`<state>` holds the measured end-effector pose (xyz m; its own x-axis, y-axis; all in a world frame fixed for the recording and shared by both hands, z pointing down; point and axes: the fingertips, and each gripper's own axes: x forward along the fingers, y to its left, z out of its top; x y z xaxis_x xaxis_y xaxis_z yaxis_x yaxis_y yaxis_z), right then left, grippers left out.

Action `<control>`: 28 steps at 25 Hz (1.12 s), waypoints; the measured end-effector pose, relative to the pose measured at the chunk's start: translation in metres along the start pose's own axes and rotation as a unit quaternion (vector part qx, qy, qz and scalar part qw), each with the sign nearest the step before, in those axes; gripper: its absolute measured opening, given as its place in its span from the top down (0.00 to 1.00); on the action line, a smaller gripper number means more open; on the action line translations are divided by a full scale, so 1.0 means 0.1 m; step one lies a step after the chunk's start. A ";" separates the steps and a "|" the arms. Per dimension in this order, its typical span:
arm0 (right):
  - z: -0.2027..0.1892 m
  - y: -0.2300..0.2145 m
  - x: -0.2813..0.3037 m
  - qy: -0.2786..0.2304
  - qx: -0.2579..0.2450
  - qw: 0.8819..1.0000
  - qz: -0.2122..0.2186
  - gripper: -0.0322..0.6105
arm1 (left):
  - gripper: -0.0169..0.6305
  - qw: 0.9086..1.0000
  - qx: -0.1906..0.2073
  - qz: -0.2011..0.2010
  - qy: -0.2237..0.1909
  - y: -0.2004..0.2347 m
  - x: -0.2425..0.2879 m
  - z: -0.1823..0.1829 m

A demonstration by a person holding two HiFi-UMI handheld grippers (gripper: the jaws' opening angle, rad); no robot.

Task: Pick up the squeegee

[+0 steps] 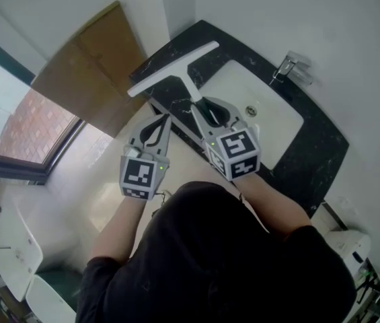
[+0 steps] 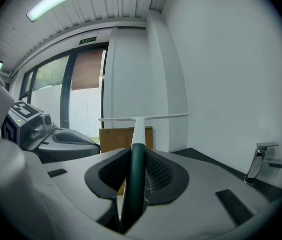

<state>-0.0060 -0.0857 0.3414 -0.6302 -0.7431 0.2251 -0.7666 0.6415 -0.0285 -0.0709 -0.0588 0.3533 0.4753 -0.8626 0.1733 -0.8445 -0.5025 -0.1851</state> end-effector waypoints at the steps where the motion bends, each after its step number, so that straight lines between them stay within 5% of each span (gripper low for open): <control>1: 0.00 0.02 0.00 0.000 -0.001 1.000 -0.001 0.79 | 0.96 1.000 -0.003 0.001 0.001 0.01 -0.02 0.00; 28: 0.08 0.08 0.03 -0.002 -0.010 1.000 -0.020 0.79 | 0.96 1.000 0.003 -0.018 -0.019 0.12 0.00 0.04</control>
<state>-0.0151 -0.0841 0.3345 -0.5988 -0.7694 0.2221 -0.7891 0.6143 0.0006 -0.0799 -0.0656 0.3468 0.5141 -0.8455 0.1441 -0.8252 -0.5334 -0.1860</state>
